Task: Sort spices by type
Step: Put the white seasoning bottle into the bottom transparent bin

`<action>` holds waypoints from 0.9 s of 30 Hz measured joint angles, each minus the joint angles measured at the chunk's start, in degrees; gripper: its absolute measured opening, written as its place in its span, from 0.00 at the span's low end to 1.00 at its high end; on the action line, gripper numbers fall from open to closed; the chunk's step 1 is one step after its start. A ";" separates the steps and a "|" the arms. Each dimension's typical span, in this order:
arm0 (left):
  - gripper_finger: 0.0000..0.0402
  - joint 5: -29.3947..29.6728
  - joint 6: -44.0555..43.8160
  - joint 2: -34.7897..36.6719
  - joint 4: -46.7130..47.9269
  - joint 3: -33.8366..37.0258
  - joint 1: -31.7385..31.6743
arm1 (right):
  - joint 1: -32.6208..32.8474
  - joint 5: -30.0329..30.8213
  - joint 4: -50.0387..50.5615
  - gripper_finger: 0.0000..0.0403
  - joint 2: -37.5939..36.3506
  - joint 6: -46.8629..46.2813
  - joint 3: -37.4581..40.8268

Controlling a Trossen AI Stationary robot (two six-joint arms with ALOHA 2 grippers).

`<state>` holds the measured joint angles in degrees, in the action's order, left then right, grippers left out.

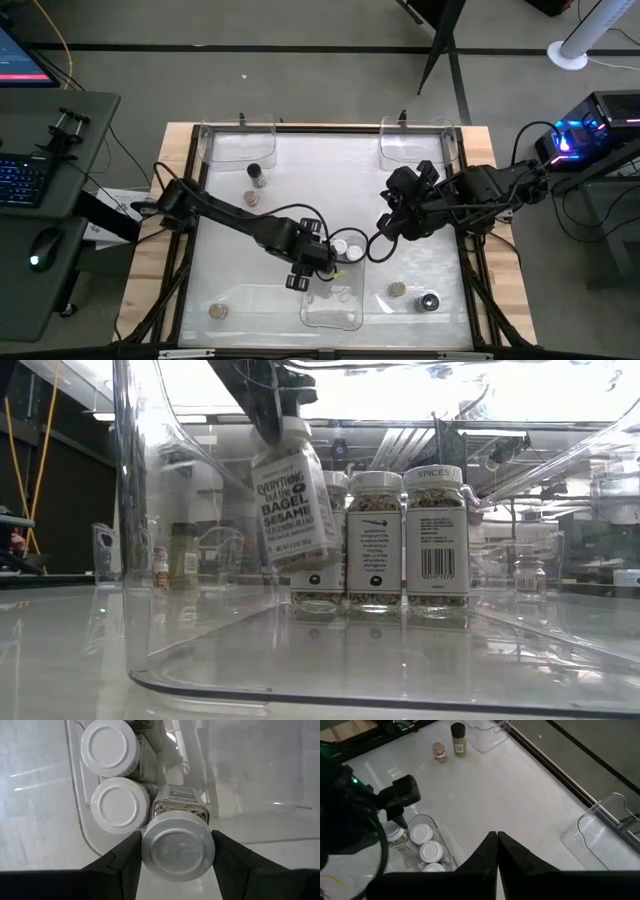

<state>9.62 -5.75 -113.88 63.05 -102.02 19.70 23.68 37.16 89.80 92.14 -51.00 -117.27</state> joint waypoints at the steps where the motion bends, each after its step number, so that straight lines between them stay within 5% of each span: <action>1: 0.44 -0.04 0.30 -0.28 -0.02 0.00 0.00 | 0.00 -0.16 -0.04 0.00 0.00 -0.01 0.00; 13: 0.46 -0.02 0.43 -0.93 -0.46 0.02 -0.13 | 0.02 -0.60 -0.41 0.00 0.02 -0.21 0.00; 27: 0.69 -0.72 0.45 -0.90 -1.66 0.02 -0.20 | 0.02 -0.58 -0.46 0.00 0.02 -0.22 0.00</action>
<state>8.91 -5.30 -114.78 61.39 -102.00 19.51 23.70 36.58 89.34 92.16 -51.22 -117.27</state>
